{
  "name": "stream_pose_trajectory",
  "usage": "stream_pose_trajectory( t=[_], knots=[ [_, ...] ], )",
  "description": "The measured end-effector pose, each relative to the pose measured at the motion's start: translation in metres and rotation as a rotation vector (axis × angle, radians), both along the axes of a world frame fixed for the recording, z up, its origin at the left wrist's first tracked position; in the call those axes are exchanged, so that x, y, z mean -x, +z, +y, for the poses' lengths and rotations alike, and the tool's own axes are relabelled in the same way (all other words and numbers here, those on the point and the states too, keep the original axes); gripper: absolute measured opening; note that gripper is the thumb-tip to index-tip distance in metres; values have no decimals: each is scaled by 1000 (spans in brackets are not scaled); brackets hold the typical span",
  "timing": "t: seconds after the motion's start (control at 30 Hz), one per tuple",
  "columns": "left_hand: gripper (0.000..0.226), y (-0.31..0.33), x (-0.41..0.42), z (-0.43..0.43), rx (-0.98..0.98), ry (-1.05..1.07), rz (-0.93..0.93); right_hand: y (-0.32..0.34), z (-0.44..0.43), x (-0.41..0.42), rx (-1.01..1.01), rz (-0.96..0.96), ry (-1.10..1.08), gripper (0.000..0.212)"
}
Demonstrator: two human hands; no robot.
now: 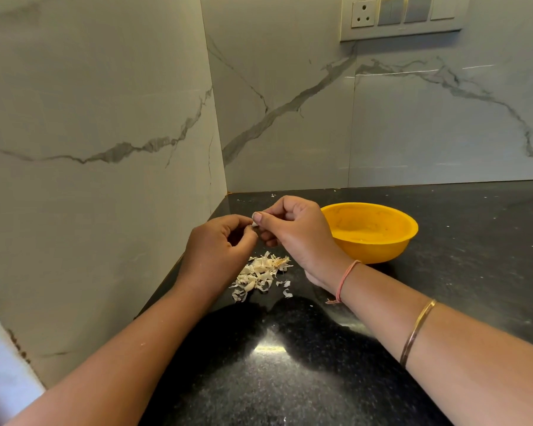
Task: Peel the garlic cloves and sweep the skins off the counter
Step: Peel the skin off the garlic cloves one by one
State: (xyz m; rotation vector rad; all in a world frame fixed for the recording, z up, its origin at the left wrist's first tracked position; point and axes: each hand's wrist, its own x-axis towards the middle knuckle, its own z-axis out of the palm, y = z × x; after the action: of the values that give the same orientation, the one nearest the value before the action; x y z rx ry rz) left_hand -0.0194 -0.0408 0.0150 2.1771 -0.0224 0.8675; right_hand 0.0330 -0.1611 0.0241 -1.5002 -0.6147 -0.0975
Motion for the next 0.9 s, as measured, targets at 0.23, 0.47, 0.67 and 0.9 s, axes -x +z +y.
stream_pose_trajectory(
  t=[0.23,0.47,0.67,0.9],
  knots=[
    [14,0,-3,5,-485,106,-87,1,1,1,-29,198,36,13],
    [18,0,-3,7,-565,147,-100,2,2,2,-27,313,66,17],
    [22,0,-2,8,-412,106,-46,0,0,0,32,256,84,14],
    [22,0,-2,7,63,-40,74,0,-1,-2,29,205,146,11]
  ],
)
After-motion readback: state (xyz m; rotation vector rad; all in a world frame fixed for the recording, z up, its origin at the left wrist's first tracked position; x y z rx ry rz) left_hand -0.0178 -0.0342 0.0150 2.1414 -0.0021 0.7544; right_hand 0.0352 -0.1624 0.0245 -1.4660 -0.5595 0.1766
